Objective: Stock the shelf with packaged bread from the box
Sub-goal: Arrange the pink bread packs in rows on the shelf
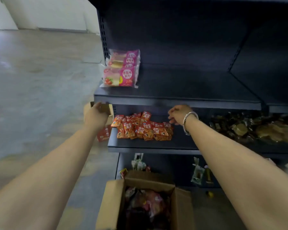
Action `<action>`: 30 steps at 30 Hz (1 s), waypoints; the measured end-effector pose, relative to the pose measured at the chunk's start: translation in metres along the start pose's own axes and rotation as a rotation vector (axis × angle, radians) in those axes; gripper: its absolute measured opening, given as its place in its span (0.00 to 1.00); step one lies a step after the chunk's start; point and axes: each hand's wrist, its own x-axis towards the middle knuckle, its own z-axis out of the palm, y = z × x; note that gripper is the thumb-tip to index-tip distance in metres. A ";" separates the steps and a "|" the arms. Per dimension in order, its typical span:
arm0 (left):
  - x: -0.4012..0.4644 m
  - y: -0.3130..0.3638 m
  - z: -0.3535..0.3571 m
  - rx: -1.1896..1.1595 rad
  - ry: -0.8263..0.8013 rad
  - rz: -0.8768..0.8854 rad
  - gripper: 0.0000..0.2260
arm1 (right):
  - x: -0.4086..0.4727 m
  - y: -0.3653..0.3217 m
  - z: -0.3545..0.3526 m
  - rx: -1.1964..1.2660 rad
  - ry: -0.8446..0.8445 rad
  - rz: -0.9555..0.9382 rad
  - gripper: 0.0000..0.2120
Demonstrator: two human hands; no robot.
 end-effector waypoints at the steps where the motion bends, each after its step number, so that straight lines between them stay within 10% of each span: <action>1: -0.011 -0.009 0.008 0.020 -0.024 -0.040 0.24 | -0.003 0.014 0.004 -0.013 -0.027 0.015 0.14; 13: -0.070 -0.156 0.106 0.190 -0.441 -0.441 0.29 | -0.017 0.173 0.092 -0.088 -0.335 0.381 0.12; 30: -0.128 -0.353 0.282 0.453 -0.854 -0.449 0.23 | -0.016 0.442 0.295 -0.155 -0.520 0.625 0.19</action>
